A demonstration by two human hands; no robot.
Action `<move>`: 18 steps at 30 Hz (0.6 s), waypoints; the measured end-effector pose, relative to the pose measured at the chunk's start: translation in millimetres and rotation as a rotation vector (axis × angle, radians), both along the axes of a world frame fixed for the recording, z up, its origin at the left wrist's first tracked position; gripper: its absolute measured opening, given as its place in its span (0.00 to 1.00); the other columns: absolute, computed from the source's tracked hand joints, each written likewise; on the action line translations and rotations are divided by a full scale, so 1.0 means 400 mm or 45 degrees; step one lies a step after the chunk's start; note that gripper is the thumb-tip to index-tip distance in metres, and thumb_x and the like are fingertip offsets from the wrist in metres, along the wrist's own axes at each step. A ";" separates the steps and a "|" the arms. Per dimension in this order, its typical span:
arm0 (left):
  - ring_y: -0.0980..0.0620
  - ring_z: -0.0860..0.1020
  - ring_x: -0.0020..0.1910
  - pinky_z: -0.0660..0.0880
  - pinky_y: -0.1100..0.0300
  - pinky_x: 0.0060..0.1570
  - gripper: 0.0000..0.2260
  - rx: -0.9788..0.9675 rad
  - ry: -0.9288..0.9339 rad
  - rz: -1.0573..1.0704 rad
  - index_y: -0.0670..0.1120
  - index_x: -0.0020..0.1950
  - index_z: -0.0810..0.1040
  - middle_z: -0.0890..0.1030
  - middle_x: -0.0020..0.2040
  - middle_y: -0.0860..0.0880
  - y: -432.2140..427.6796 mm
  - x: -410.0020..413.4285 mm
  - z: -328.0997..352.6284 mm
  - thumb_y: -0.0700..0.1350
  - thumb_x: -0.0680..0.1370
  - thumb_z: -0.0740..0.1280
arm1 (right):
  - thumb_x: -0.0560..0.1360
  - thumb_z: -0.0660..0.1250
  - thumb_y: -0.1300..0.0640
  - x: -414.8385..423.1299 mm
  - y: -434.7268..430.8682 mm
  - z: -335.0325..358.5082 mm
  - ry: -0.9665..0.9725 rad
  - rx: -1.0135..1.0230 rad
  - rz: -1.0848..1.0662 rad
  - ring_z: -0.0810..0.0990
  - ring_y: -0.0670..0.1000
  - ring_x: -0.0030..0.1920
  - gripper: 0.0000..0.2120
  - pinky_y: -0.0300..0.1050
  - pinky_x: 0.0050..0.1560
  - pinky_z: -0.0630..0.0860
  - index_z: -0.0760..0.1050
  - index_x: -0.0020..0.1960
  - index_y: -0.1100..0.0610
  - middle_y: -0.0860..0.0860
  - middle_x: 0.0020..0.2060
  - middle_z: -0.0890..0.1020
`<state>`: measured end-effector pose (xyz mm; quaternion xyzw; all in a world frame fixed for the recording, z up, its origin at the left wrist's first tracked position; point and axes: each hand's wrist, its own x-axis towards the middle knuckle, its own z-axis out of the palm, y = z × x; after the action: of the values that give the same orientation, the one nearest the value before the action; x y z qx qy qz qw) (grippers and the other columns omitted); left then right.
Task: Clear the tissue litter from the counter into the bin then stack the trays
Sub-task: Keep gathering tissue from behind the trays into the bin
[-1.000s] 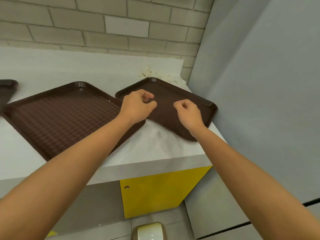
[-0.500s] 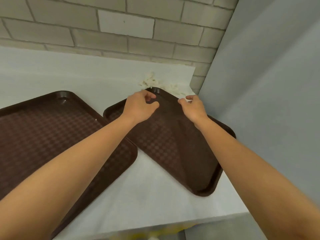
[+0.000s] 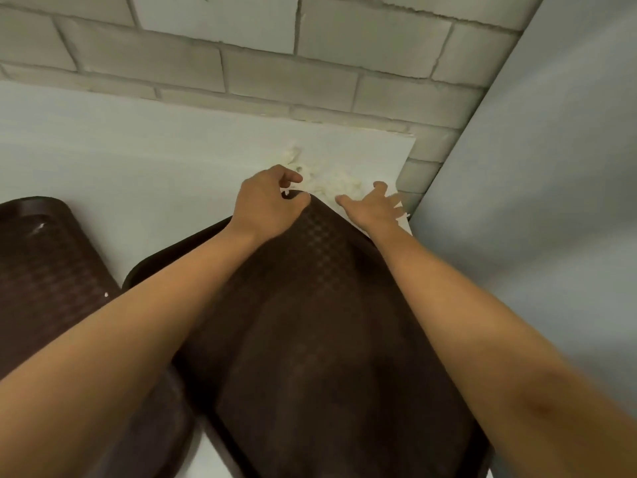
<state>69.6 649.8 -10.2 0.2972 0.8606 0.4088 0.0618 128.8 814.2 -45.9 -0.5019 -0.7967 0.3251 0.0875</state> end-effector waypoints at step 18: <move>0.45 0.68 0.65 0.68 0.53 0.61 0.24 -0.114 0.057 0.124 0.49 0.66 0.68 0.70 0.66 0.45 0.091 -0.159 -0.088 0.51 0.73 0.68 | 0.78 0.58 0.44 -0.121 0.075 -0.069 -0.147 0.441 0.485 0.63 0.57 0.65 0.17 0.51 0.62 0.64 0.70 0.63 0.52 0.54 0.64 0.67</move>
<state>6.0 686.2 -45.3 0.2608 0.8927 0.3658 0.0358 80.6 844.2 -73.6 -0.3382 -0.9243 0.1653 0.0638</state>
